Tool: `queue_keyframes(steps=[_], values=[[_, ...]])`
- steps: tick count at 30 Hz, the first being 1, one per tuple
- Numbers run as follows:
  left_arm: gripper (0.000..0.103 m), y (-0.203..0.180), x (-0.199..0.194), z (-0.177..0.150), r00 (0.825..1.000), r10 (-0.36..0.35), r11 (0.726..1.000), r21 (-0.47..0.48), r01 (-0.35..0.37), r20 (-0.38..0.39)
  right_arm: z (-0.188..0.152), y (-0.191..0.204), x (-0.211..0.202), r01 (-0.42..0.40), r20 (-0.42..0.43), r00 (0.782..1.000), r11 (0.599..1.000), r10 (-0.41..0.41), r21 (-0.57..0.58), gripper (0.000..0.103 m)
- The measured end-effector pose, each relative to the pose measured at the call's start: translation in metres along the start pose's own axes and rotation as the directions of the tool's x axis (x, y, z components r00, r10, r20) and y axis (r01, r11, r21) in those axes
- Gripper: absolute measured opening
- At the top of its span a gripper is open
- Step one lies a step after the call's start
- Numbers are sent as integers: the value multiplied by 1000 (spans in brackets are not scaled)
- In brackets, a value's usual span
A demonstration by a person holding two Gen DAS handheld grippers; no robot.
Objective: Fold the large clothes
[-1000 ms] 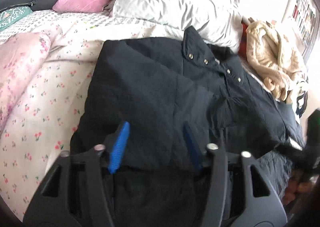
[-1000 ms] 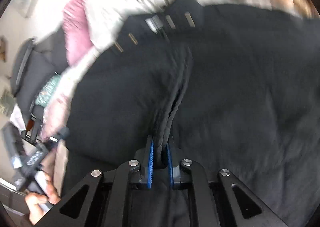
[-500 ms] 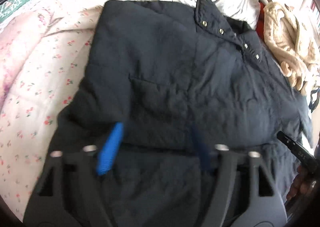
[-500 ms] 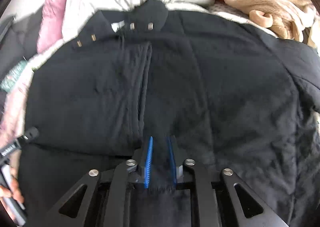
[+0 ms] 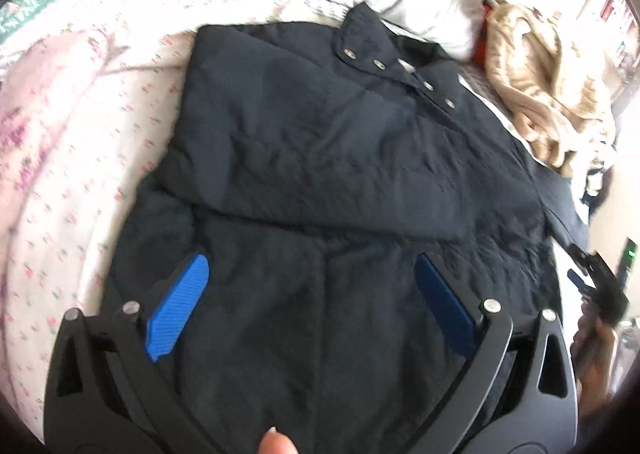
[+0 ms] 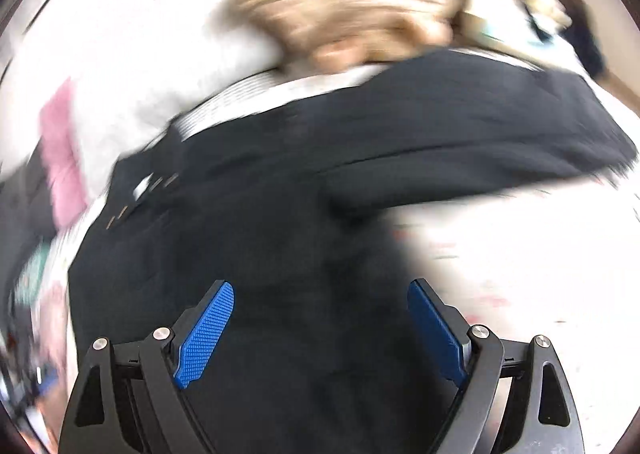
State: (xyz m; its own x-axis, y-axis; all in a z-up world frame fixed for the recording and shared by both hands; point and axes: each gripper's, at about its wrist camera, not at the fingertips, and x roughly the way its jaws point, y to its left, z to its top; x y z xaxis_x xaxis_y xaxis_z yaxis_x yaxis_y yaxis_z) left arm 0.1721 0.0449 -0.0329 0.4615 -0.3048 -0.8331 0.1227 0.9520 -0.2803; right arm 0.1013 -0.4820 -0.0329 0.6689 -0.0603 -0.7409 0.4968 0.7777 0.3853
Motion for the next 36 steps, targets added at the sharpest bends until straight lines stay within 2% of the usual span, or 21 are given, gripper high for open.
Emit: queue_keyframes(steps=[2, 4, 7, 13, 15, 18, 19, 20, 21, 25, 29, 32, 36], values=[[103, -2, 5, -6, 1000, -23, 1000, 11, 23, -21, 12, -37, -2, 24, -6, 1000, 994, -23, 104, 90], [103, -3, 11, -11, 999, -20, 1000, 13, 21, -39, 26, -67, -9, 24, 23, 999, 988, -28, 155, 90], [103, -9, 21, -12, 998, -19, 999, 25, 21, -62, 48, -94, -13, 91, 39, 994, 977, -101, 191, 90], [102, -8, 28, -11, 997, -40, 999, 18, 41, -63, 83, -151, -8, 88, 97, 987, 944, -125, 317, 89], [103, -4, 28, -9, 998, -39, 999, 11, 39, -55, 88, -159, -5, 96, 119, 982, 935, -144, 342, 83], [103, 3, 29, -4, 998, -35, 999, -6, 35, -47, 96, -171, -5, 115, 144, 972, 913, -184, 391, 49], [102, 6, 29, -3, 998, -36, 999, -13, 36, -45, 96, -173, -6, 123, 137, 971, 903, -195, 411, 22], [103, 10, 29, -2, 998, -40, 999, -24, 39, -41, 95, -174, -10, 112, 151, 969, 895, -194, 432, 14], [103, 12, 29, -1, 998, -42, 999, -31, 41, -39, 95, -175, -16, 87, 186, 965, 895, -185, 437, 12], [102, 18, 28, 1, 998, -59, 997, -51, 57, -33, 101, -137, -51, 65, 324, 929, 940, -179, 335, 7], [102, 20, 25, 2, 997, -73, 996, -56, 71, -36, 109, -80, -89, 31, 437, 892, 979, -119, 203, 7], [102, 22, 20, 3, 995, -93, 994, -68, 91, -24, 114, -32, -111, 24, 496, 867, 997, -57, 72, 7], [102, 23, 15, 4, 994, -106, 991, -79, 105, -13, 110, 35, -128, 27, 524, 851, 993, 35, -111, 7]])
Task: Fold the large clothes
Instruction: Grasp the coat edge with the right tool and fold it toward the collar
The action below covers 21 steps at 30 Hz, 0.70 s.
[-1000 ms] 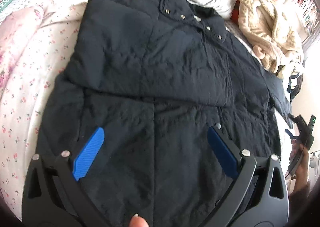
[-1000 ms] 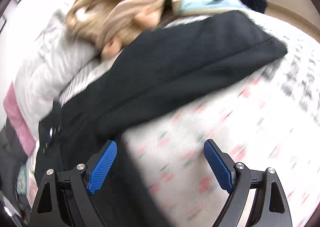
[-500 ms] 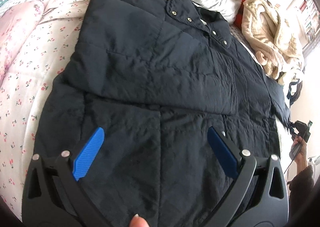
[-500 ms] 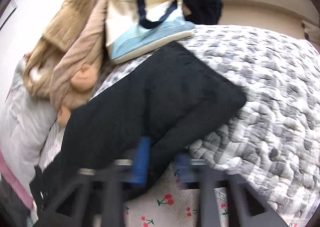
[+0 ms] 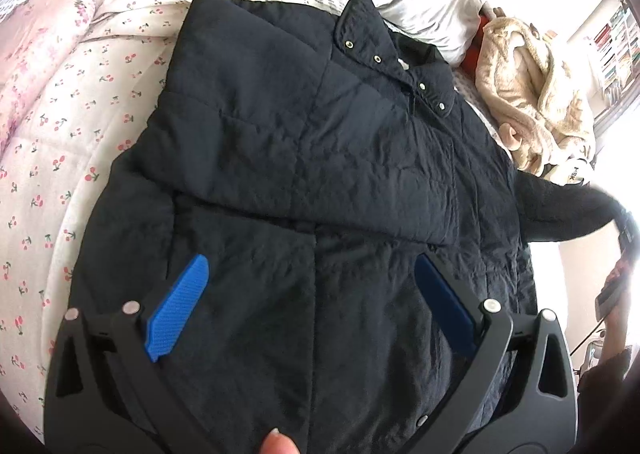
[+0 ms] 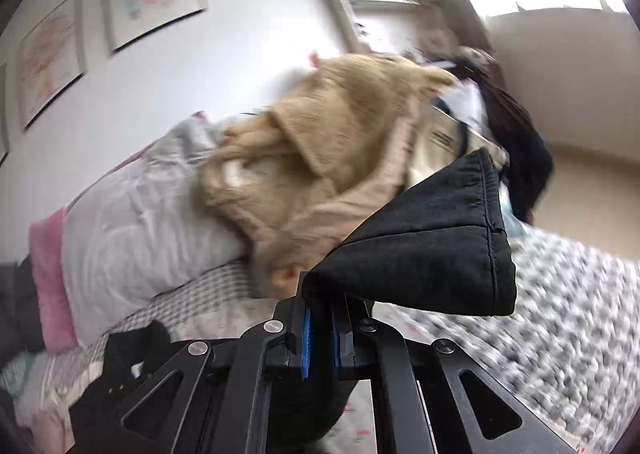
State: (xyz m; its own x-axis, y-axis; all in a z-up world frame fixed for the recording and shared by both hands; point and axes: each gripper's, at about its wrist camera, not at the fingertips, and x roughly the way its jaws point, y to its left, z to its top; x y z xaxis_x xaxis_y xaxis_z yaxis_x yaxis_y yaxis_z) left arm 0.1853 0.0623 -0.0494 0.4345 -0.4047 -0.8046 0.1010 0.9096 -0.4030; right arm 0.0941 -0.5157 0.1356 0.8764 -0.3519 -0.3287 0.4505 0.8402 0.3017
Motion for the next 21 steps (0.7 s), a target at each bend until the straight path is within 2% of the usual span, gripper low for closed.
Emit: queue_keyframes(steps=[2, 6, 9, 12, 14, 16, 17, 18, 19, 21], values=[[102, 1, -1, 1, 1000, -3, 1000, -5, 3, 3, -1, 41, 0, -56, -4, 998, 995, 56, -88, 7], [102, 4, -3, 3, 1000, -7, 1000, -17, 7, 6, -21, 123, 1, -190, -66, 982, 953, 180, -236, 7], [103, 6, -4, 4, 1000, -7, 1000, -23, 7, 10, -55, 180, 8, -285, -157, 957, 900, 245, -331, 7], [102, 8, -4, 5, 1000, -1, 1000, -25, 1, 11, -103, 228, 25, -381, -285, 915, 845, 285, -376, 8], [102, 9, -3, 6, 1000, 1, 1000, -28, -1, 12, -147, 252, 40, -439, -387, 874, 817, 292, -375, 8], [102, 11, -3, 8, 1000, 0, 999, -34, 1, 13, -194, 265, 62, -474, -500, 822, 812, 272, -339, 10], [103, 11, -2, 8, 1000, -2, 999, -36, 2, 16, -211, 266, 74, -478, -543, 800, 817, 253, -323, 11], [102, 12, -2, 9, 1000, -1, 999, -41, 2, 20, -234, 267, 83, -479, -597, 769, 825, 229, -301, 12], [102, 12, -1, 9, 1000, 1, 999, -45, 0, 26, -260, 265, 97, -471, -660, 725, 840, 195, -270, 14], [103, 12, 0, 9, 999, 0, 999, -45, 2, 34, -283, 258, 111, -460, -715, 672, 866, 195, -196, 21]])
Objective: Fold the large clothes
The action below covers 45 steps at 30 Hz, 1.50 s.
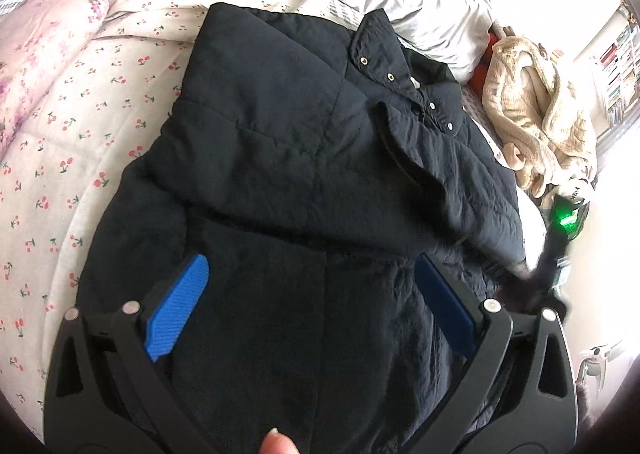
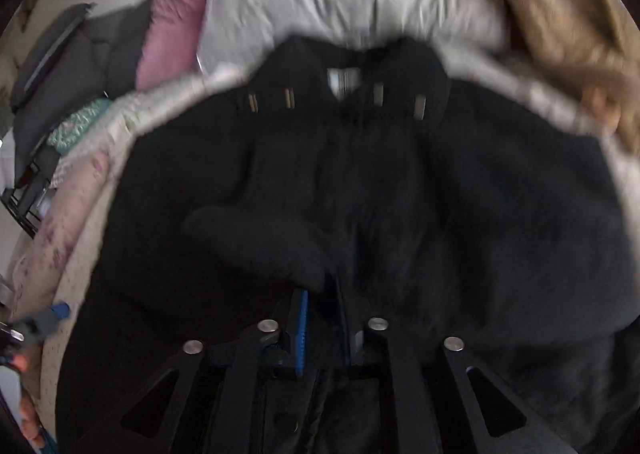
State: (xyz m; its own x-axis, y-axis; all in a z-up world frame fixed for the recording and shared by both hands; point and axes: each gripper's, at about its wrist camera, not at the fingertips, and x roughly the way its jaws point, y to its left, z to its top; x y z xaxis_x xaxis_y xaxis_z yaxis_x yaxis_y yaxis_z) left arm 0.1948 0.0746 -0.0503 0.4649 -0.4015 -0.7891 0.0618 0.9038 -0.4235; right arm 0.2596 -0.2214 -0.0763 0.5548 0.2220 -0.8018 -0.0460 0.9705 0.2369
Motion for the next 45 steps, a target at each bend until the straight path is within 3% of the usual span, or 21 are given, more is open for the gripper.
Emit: queue_keyframes(steps=[1, 4, 6, 10, 12, 15, 18, 19, 20, 23, 26, 28, 30, 31, 33, 34, 35, 39, 40, 41, 45], values=[[103, -1, 1, 0, 1000, -3, 1000, 3, 3, 3, -5, -9, -1, -49, 11, 999, 998, 48, 41, 28], [102, -7, 8, 1, 1000, -18, 1000, 15, 18, -7, -5, -27, -17, -249, 38, 969, 956, 246, 154, 86], [102, -16, 17, 4, 999, -24, 999, 28, 25, -37, -5, -36, -36, -290, 79, 957, 941, 280, 173, 86], [102, -45, 33, 10, 1000, -17, 996, 87, 19, -20, -13, -60, -77, -234, 133, 968, 954, 211, 188, 86], [96, -57, 49, 15, 998, -39, 996, 84, 42, -39, -20, -72, -86, -216, 157, 970, 954, 186, 209, 86], [78, -68, 81, 25, 990, -108, 994, 21, 110, -95, -27, -97, -93, -156, 168, 979, 955, 116, 252, 86], [55, -80, 111, 27, 985, -112, 993, 21, 115, -133, -21, -112, -95, -87, 188, 982, 961, 37, 264, 86], [28, -84, 117, 26, 985, -104, 993, 45, 111, -138, -21, -117, -97, -42, 195, 981, 966, -9, 257, 86], [15, -90, 120, 25, 988, -76, 992, 93, 89, -137, -20, -123, -101, -5, 200, 979, 968, -46, 251, 86], [16, -96, 109, 20, 999, -11, 984, 180, 18, -39, -11, -136, -109, 132, 230, 957, 969, -180, 207, 86], [22, -99, 122, 10, 994, 102, 957, 276, -87, -41, -4, -154, -106, 269, 250, 918, 946, -309, 182, 86], [22, -101, 124, 5, 993, 113, 944, 315, -102, -18, -4, -170, -90, 333, 200, 910, 927, -364, 172, 86], [25, -102, 122, 4, 993, 118, 940, 323, -107, -13, -7, -184, -64, 411, 88, 900, 898, -427, 158, 86], [32, -103, 119, 4, 993, 119, 940, 323, -108, -16, -13, -186, -57, 421, 86, 897, 897, -434, 137, 86], [58, -103, 112, 4, 991, 128, 938, 329, -110, -33, -14, -179, -60, 432, 93, 893, 896, -441, 104, 86], [78, -102, 106, 3, 989, 141, 935, 334, -121, -36, -13, -175, -64, 430, 81, 896, 898, -437, 90, 86], [88, -101, 97, 1, 987, 161, 931, 335, -143, -27, -12, -173, -70, 421, 80, 901, 903, -427, 89, 86], [91, -88, 51, -9, 983, 182, 934, 313, -169, -12, -19, -173, -112, 307, 88, 942, 938, -323, 159, 86], [96, -84, 37, -13, 982, 188, 934, 311, -175, -12, -23, -174, -125, 276, 85, 952, 944, -294, 179, 86], [101, -80, 26, -17, 981, 192, 933, 312, -179, -11, -28, -173, -138, 250, 83, 959, 949, -269, 191, 86], [102, -60, -29, -37, 976, 218, 920, 337, -200, -14, -49, -169, -186, 181, 63, 979, 965, -195, 188, 87]])
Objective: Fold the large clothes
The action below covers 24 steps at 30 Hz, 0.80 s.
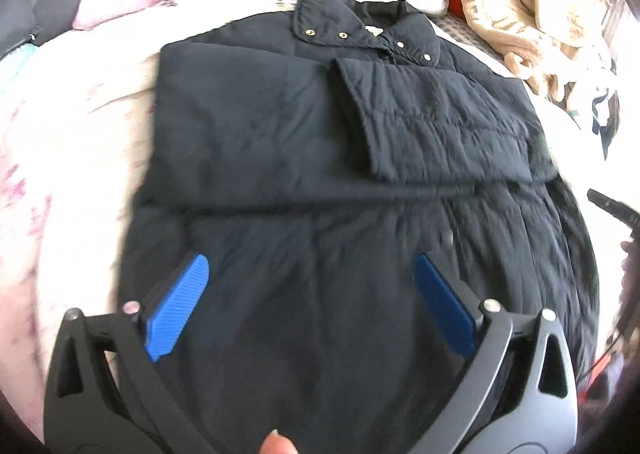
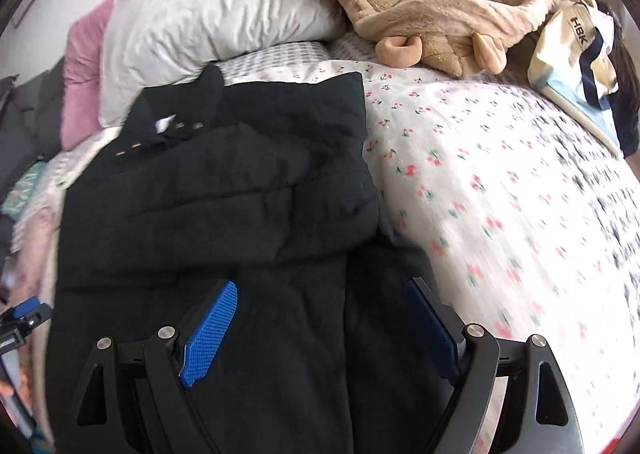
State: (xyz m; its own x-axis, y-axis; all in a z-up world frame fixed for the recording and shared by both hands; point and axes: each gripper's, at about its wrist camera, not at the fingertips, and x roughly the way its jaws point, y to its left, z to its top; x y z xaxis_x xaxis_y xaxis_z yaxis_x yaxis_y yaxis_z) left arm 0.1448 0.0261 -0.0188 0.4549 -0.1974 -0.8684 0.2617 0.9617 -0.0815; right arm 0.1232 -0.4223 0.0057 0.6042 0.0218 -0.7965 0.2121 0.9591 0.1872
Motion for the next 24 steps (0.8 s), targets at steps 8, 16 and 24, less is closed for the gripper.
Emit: queue_keyframes(steps=[8, 16, 24], values=[[102, 61, -54, -72, 998, -38, 997, -75, 35, -42, -70, -36, -70, -88, -109, 989, 993, 97, 84, 87], [102, 120, -57, -141, 990, -76, 977, -206, 51, -117, -146, -68, -73, -64, -123, 988, 976, 91, 206, 87], [102, 149, -36, -181, 960, -185, 939, -325, 110, -210, -167, -82, -74, -34, -188, 979, 971, 80, 239, 87]])
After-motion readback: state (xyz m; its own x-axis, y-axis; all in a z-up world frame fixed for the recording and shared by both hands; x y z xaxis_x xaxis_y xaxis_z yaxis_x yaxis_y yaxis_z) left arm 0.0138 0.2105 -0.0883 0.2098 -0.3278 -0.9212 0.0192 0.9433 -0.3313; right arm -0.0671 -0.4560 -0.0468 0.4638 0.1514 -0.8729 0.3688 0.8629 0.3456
